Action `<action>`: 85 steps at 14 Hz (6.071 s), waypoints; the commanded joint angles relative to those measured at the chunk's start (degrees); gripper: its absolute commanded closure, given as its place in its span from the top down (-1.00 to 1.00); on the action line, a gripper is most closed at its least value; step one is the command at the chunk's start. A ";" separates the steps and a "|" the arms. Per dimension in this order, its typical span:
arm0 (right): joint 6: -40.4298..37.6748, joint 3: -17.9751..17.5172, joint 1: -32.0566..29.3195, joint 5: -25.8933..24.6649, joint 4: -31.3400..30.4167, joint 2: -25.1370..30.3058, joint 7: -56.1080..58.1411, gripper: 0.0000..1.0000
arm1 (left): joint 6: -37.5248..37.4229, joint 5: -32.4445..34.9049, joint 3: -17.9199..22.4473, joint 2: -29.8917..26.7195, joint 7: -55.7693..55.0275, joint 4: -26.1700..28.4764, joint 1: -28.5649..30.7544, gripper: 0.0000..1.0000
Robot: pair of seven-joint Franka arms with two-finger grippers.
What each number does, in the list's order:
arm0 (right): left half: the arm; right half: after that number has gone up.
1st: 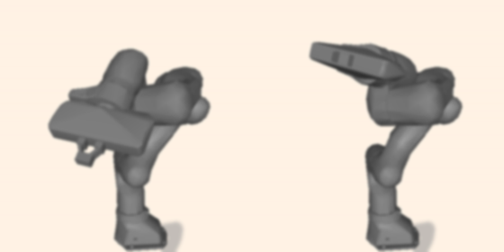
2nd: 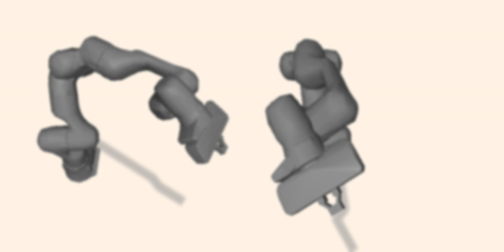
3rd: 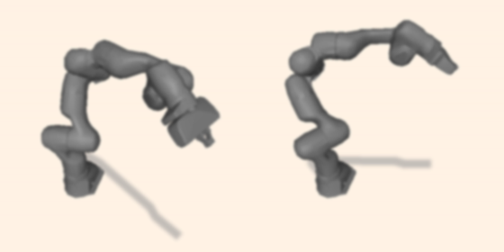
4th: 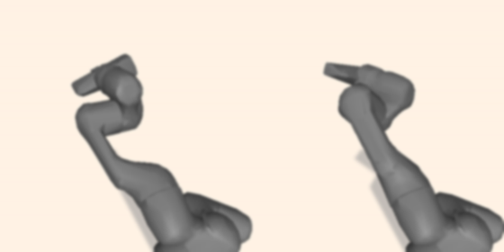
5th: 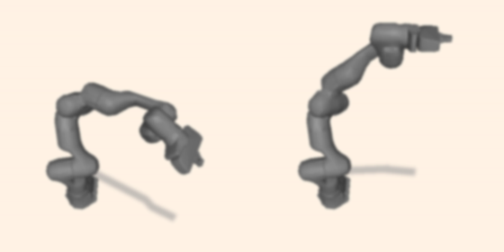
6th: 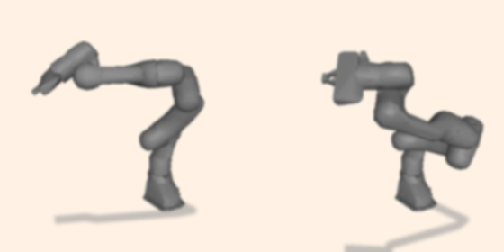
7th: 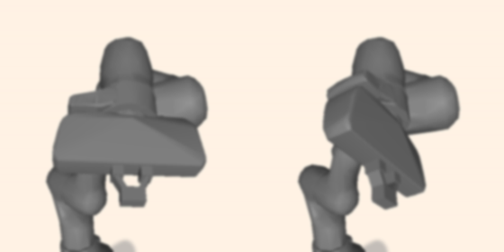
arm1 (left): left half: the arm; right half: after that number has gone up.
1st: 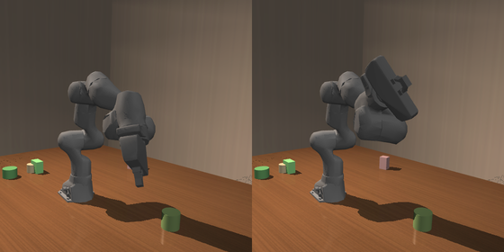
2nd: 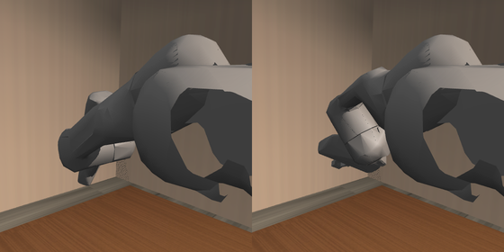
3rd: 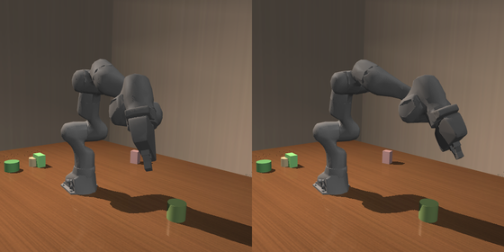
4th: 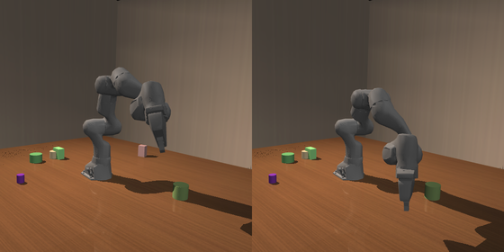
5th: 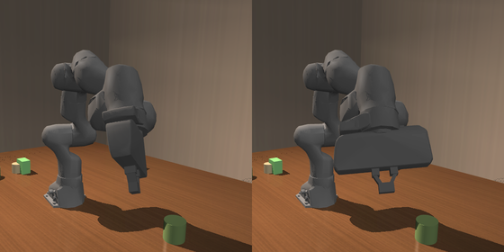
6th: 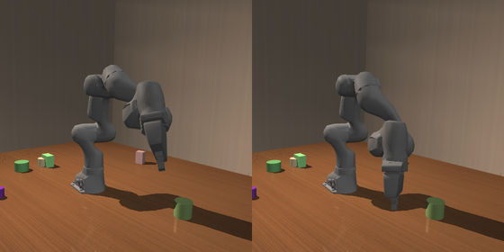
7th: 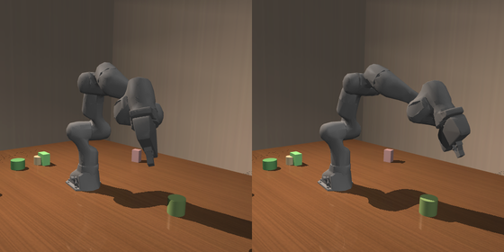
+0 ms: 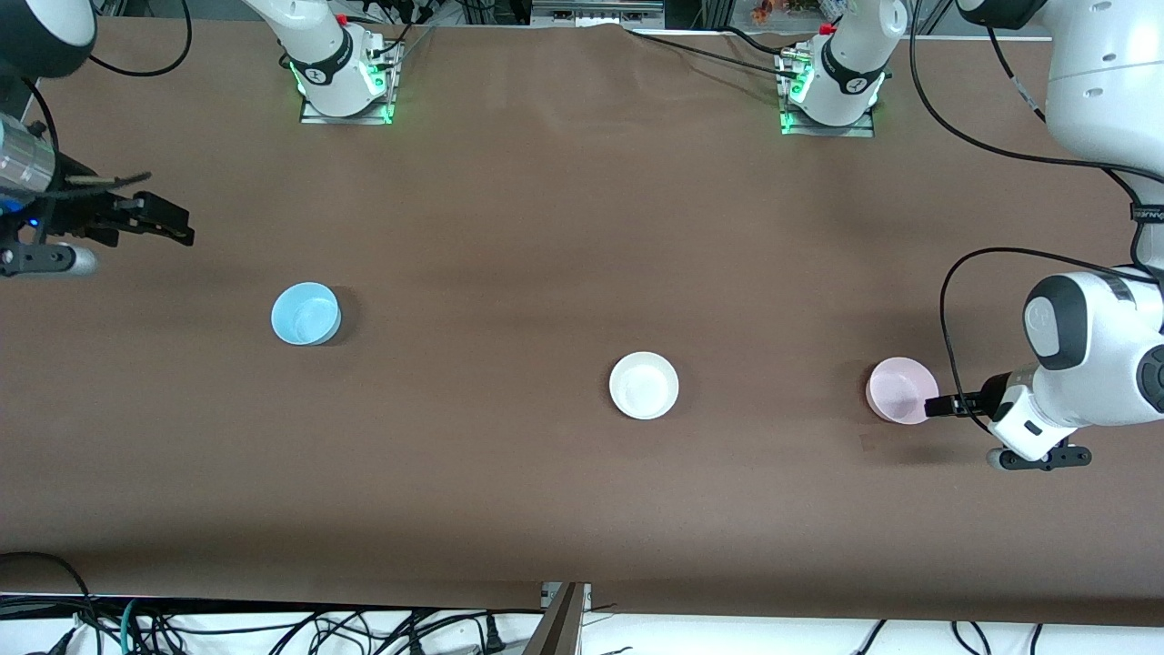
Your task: Stack pink and blue bowls on white bowl
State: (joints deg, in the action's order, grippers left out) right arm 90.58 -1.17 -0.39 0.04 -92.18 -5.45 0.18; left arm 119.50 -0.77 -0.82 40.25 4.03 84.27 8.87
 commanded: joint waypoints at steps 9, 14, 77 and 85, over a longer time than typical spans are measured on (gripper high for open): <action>2.14 0.56 -2.42 0.49 0.96 -7.90 -0.09 1.00 | 6.80 -0.02 -0.24 -2.19 6.24 11.26 1.94 0.73; 7.67 0.56 -2.95 0.67 -0.01 -14.40 -0.09 1.00 | 8.11 -0.02 -0.32 -2.37 6.95 12.41 2.03 -0.09; 22.98 -4.44 -5.24 14.55 -10.47 -17.67 8.46 -1.00 | 19.28 8.41 -23.09 0.45 -65.12 9.24 -15.29 -0.26; 23.86 -11.05 3.79 14.03 -3.98 -19.68 -18.94 -1.00 | 13.68 8.41 -23.53 -1.84 -64.15 -1.63 -11.07 -0.25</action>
State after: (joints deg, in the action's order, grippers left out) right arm 114.88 -12.30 -0.68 13.80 -99.82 -23.44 -11.69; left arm 137.64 6.01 -23.88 39.49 -59.68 86.37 -3.40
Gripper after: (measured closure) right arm 0.974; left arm 0.630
